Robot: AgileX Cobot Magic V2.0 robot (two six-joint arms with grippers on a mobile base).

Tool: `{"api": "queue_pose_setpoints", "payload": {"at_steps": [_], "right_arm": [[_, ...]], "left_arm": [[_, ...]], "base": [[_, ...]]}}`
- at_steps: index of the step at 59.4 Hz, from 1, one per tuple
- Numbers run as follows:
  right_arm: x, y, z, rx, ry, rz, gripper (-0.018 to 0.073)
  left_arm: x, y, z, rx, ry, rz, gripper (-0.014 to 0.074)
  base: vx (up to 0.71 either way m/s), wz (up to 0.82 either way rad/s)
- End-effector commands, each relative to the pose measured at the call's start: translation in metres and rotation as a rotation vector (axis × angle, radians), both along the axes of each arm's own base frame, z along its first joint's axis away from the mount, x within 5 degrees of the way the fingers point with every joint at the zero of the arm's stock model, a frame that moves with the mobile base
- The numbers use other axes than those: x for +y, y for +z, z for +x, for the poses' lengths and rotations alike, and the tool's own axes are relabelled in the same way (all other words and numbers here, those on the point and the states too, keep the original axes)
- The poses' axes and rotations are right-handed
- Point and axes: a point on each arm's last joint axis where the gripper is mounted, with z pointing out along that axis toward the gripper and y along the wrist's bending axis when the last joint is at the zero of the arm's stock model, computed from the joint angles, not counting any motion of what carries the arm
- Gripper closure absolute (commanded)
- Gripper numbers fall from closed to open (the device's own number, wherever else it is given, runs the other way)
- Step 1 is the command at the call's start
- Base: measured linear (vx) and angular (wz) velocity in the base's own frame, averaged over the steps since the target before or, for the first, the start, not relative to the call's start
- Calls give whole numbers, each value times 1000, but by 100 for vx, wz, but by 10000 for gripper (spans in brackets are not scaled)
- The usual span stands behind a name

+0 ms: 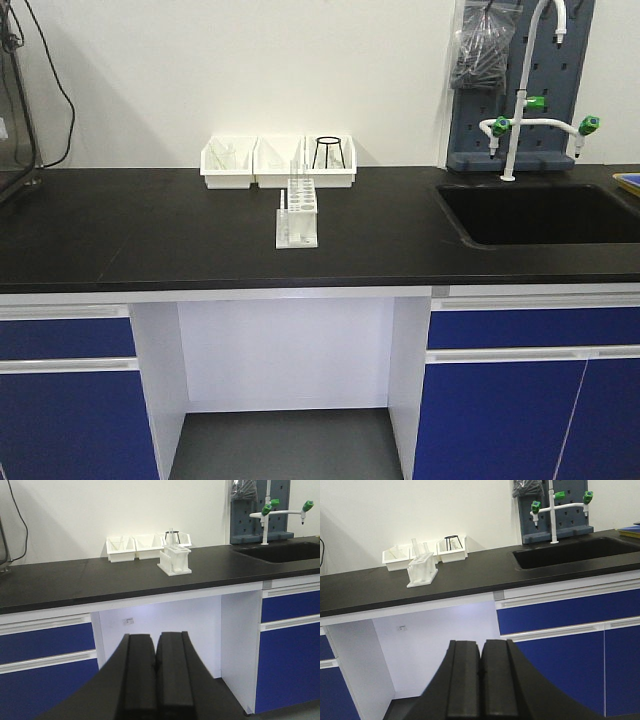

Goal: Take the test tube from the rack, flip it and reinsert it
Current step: 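Drive the base toward the white test-tube rack on the bench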

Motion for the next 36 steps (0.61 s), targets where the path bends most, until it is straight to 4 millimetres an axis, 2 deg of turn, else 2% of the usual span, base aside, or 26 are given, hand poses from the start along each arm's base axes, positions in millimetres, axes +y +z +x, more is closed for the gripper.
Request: {"api": "queue_pose_setpoints", "payload": {"at_steps": [1,36], "right_arm": [[0,8,-1,-95,-1,-14,570],[0,8,-1,-95,-1,-13,570]], "left_arm": [[0,10,-1,-93,0,-12,602],[0,10,-1,-93,0,-12,602]], "base": [[0,0],[0,1]]}}
